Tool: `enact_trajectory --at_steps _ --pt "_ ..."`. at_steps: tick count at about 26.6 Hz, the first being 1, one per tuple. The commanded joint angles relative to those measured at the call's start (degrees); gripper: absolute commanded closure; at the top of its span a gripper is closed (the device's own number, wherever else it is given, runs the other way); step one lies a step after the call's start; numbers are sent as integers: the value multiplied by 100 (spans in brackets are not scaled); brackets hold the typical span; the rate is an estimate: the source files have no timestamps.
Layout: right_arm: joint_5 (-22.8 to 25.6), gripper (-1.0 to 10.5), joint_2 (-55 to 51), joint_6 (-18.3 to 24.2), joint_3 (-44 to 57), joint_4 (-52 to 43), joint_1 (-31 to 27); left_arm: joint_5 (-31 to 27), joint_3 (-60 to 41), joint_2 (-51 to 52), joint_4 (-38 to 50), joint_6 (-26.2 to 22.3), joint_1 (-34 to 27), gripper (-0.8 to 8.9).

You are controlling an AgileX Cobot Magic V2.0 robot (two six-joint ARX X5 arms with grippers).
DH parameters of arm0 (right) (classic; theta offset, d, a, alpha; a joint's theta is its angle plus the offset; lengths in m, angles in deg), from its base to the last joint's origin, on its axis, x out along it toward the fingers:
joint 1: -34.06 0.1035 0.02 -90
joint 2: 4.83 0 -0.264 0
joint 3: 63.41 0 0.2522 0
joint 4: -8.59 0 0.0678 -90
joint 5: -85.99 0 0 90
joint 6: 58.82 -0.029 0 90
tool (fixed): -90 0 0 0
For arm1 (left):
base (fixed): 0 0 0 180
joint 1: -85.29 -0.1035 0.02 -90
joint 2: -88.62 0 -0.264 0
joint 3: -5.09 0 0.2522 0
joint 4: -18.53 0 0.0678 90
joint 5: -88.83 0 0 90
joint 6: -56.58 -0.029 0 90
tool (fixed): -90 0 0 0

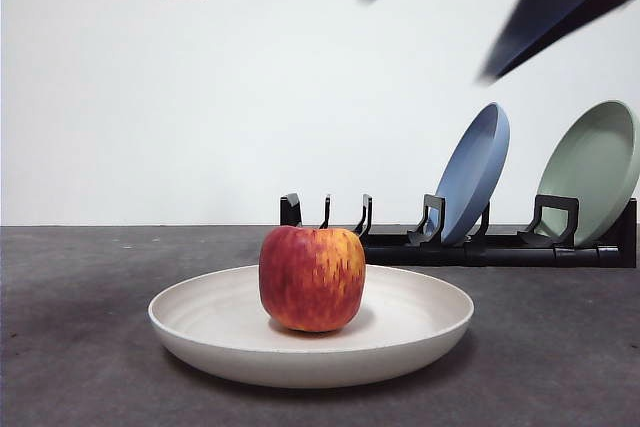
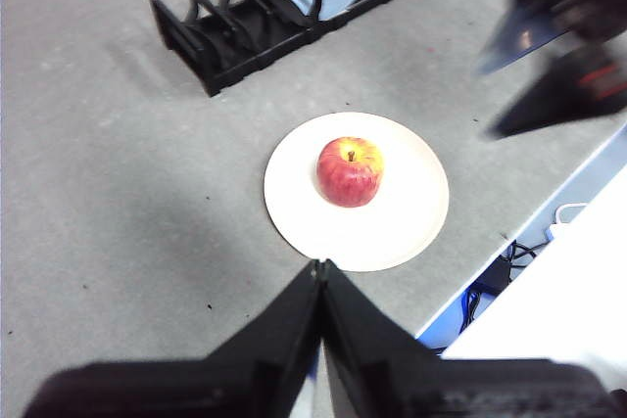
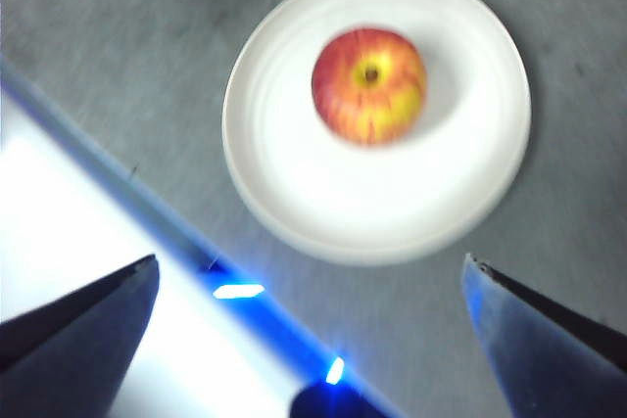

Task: Take the yellow plate from the plate rack,put the plate on the table,take the apple from the table,put the apple in the plate

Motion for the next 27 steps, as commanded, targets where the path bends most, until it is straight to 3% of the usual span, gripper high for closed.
enact_trajectory --at_steps 1,7,12,17,22,27 --pt "-17 559 -507 9 -66 575 11 11 -17 9 7 -72 -7 821" --pt "-13 689 -1534 -140 -74 1467 11 11 -17 -24 7 -92 -7 821" --pt "9 956 -2070 -136 -74 1897 11 9 -17 -70 9 -94 -7 821" --pt "61 960 -2288 -127 -74 2155 11 9 -17 -138 15 -92 -7 821" --pt "490 950 -2302 -485 -74 2149 11 -17 -17 -245 24 -94 -7 818" --pt "887 945 -2253 -470 -74 2146 11 -20 -17 -334 17 -96 -7 818"
